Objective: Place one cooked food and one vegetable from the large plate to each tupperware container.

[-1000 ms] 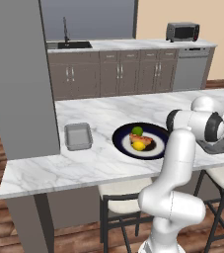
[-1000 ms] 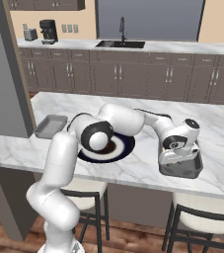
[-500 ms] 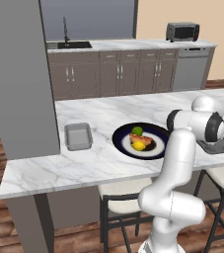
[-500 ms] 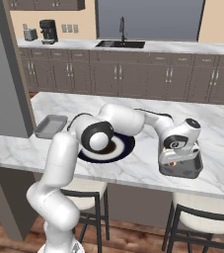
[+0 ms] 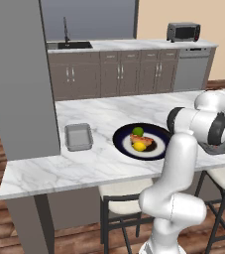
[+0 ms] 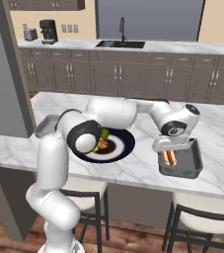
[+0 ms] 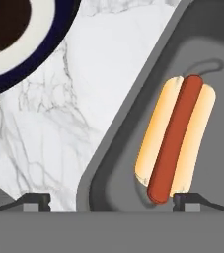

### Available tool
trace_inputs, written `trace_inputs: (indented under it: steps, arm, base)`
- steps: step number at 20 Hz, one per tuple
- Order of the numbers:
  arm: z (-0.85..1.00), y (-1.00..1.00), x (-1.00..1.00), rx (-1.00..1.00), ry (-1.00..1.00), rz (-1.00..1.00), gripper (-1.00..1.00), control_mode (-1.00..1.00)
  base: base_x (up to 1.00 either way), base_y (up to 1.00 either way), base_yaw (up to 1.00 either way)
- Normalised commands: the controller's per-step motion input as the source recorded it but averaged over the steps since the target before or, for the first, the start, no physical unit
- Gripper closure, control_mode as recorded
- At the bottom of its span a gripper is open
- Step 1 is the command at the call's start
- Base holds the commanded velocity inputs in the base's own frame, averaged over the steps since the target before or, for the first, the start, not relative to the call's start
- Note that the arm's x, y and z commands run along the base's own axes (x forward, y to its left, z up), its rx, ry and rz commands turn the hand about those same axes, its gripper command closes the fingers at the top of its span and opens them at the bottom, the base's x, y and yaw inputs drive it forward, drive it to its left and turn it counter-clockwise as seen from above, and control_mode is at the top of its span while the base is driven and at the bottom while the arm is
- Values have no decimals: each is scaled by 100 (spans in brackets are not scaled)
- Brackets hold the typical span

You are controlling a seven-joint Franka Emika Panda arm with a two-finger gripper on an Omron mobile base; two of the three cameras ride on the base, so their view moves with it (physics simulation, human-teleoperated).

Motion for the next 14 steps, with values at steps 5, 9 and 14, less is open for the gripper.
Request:
trace_inputs:
  steps: [5, 9, 14]
  arm:
    - [59, 68, -49, 11, 0, 0, -100, -100]
    - [27, 100, -39, 3, 0, 0, -100, -100]
    - [10, 100, -6, 0, 3, -6, -100, -100]
  base:
    - [0, 0, 0]
    - [0, 0, 0]
    - [0, 0, 0]
